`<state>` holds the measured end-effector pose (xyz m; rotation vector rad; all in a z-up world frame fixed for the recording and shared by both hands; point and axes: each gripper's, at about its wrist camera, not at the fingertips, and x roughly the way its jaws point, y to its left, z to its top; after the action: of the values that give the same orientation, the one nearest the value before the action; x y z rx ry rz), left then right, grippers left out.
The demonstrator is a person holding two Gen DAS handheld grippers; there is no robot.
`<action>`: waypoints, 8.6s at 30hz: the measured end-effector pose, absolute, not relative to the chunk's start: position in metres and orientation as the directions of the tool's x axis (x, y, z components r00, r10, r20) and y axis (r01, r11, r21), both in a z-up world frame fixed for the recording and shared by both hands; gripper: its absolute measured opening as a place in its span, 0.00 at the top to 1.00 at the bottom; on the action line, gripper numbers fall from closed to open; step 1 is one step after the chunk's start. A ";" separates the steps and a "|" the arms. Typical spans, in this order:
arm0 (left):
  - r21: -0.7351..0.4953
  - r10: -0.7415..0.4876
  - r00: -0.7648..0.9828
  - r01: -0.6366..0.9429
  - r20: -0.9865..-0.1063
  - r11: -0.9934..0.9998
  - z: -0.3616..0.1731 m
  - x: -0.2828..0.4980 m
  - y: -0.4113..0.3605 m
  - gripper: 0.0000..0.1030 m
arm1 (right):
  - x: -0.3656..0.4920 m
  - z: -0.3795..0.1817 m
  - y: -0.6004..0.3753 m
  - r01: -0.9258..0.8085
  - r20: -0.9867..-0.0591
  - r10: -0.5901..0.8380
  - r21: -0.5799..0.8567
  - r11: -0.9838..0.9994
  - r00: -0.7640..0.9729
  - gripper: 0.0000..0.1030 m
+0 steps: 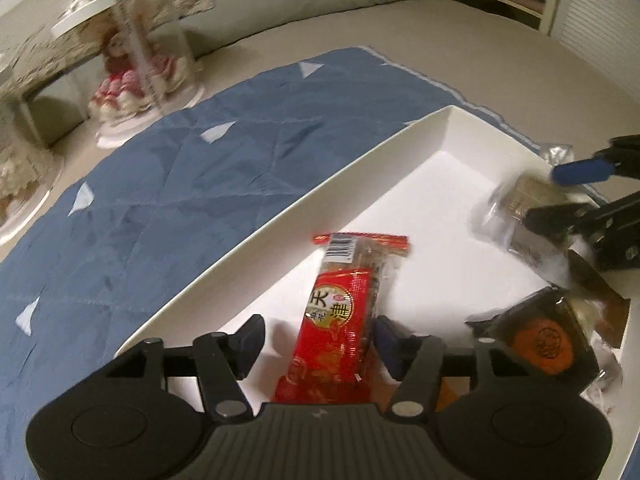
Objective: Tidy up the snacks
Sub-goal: 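Open the left tool to drop the red bag while the right tool releases the foil packet, then move both tools back from the tray toward the red candy and beige packet, then grasp the small red candy with the left tool while the right tool grasps the beige packet, then carry the red candy and beige packet with both tools over the tray, then open the left tool to drop the red candy while the right tool releases the beige packet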
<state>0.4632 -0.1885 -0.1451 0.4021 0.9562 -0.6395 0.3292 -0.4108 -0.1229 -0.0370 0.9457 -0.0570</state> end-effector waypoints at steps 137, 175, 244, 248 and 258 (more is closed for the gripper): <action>-0.341 -0.058 0.564 -0.412 -0.824 0.845 -0.154 0.468 0.162 0.45 | 0.340 -0.168 -0.035 -0.363 -0.729 0.384 0.198 0.911 0.567 0.34; -0.185 -0.028 0.677 -0.160 -0.736 0.970 -0.047 0.363 0.121 0.72 | 0.293 -0.060 -0.109 -0.428 -0.644 0.423 0.160 0.889 0.638 0.40; -0.272 -0.457 0.481 0.406 -0.749 0.873 -0.100 0.411 -0.140 0.71 | 0.351 -0.104 -0.378 0.143 -0.752 0.061 0.203 0.969 0.656 0.18; -0.277 -0.434 0.489 0.363 -0.757 0.890 -0.104 0.413 -0.141 0.44 | 0.346 -0.099 -0.376 0.135 -0.749 0.070 0.210 0.968 0.659 0.18; -0.238 -0.375 0.468 0.327 -0.800 0.915 -0.104 0.411 -0.126 0.40 | 0.344 -0.098 -0.372 0.100 -0.769 0.075 0.178 0.979 0.635 0.18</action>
<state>0.4115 -0.1264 -0.1041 -0.0537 0.9947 -0.4310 0.3440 -0.3721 -0.0981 0.2125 0.8844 -0.0144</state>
